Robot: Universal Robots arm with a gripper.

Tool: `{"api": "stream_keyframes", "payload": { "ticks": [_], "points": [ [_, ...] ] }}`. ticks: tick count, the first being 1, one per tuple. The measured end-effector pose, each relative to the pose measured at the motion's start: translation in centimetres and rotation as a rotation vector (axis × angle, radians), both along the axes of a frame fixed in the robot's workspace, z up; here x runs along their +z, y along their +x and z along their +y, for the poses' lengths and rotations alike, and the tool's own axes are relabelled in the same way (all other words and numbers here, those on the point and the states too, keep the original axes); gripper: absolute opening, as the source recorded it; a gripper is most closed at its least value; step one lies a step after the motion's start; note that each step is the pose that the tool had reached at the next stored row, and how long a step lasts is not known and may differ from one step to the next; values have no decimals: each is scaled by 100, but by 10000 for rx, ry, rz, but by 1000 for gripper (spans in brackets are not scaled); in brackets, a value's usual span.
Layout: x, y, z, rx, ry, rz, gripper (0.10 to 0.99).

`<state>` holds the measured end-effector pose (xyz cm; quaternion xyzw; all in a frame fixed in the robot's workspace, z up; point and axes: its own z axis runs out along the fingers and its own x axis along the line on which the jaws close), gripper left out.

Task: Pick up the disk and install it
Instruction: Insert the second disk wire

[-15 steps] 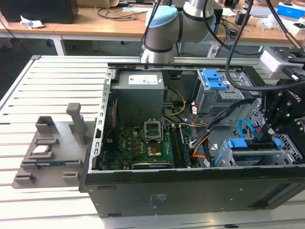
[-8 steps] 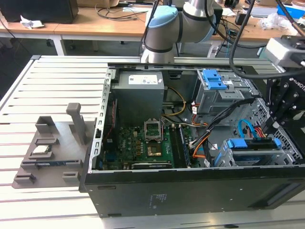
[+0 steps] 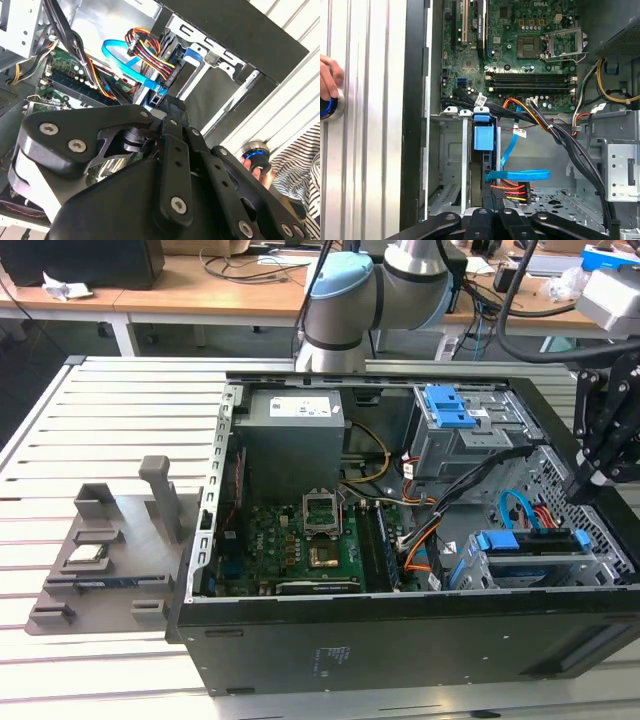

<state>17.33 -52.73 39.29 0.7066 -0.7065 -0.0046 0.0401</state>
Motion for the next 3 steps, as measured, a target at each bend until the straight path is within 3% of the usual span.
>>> {"api": "stream_keyframes", "payload": {
  "ticks": [3],
  "points": [
    [1,0,0,0,0,0,106]
  ]
}}
